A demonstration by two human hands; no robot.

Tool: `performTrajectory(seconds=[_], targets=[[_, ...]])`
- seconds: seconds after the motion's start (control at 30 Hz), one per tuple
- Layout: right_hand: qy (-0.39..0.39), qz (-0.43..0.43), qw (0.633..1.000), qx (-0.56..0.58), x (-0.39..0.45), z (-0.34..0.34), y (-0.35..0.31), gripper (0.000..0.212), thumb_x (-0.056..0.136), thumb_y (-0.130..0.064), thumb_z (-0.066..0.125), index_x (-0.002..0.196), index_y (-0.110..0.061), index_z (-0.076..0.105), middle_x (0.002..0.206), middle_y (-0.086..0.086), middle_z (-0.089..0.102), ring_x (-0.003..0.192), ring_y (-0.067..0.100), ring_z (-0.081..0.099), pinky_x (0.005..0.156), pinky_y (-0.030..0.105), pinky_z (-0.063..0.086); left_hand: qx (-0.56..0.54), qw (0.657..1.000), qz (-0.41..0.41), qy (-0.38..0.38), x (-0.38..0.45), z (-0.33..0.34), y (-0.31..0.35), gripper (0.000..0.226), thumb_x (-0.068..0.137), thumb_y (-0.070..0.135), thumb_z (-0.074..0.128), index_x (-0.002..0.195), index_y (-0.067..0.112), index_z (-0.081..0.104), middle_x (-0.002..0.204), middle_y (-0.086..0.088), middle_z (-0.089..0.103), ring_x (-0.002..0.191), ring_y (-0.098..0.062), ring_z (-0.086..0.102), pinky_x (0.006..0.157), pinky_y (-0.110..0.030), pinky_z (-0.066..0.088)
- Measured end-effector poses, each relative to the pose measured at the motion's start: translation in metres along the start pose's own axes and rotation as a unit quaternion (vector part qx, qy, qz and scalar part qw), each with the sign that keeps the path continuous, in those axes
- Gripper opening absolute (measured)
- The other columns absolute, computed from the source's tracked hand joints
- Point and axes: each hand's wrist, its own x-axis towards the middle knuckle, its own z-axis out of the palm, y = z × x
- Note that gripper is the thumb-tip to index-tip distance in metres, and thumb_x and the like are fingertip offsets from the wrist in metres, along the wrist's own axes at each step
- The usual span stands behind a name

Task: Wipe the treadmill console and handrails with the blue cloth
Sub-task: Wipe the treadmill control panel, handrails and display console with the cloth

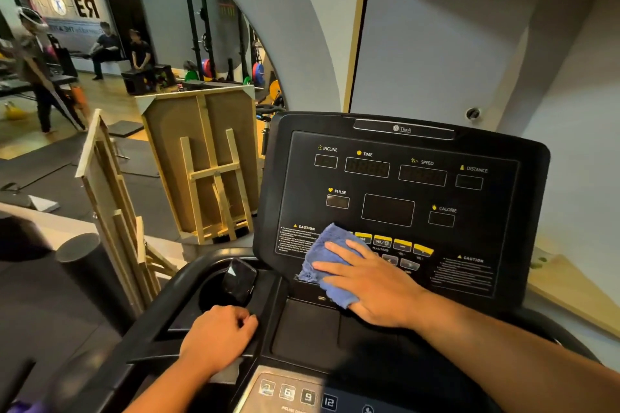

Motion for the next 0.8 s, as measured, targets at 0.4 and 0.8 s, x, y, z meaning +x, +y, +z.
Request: performTrajectory(seconds=[0.4,0.8], targets=[[0.006,0.026,1.000,0.004,-0.031,0.008,0.008,0.049,0.100,-0.036,0.037,0.148,-0.033,0.046,0.163,-0.014,0.027,0.154,0.014,0.000,0.123,0.033,-0.012,-0.008,1.000,-0.005,-0.021,-0.003,-0.005,0.004,0.036,0.097,0.047,0.049,0.074,0.028,0.068,0.063,0.006,0.068,0.061,-0.003,0.063,0.057,-0.019,0.041],[0.033,0.111,0.983,-0.141,-0.115,-0.015,0.076,0.086,0.080,-0.028,0.064,0.157,-0.023,0.027,0.165,0.003,0.023,0.152,0.031,0.017,0.122,0.048,0.012,0.002,1.000,-0.019,-0.005,-0.001,-0.003,0.006,0.038,0.095,0.046,0.050,0.068,0.024,0.065,0.060,0.003,0.066,0.060,-0.007,0.061,0.059,-0.028,0.044]])
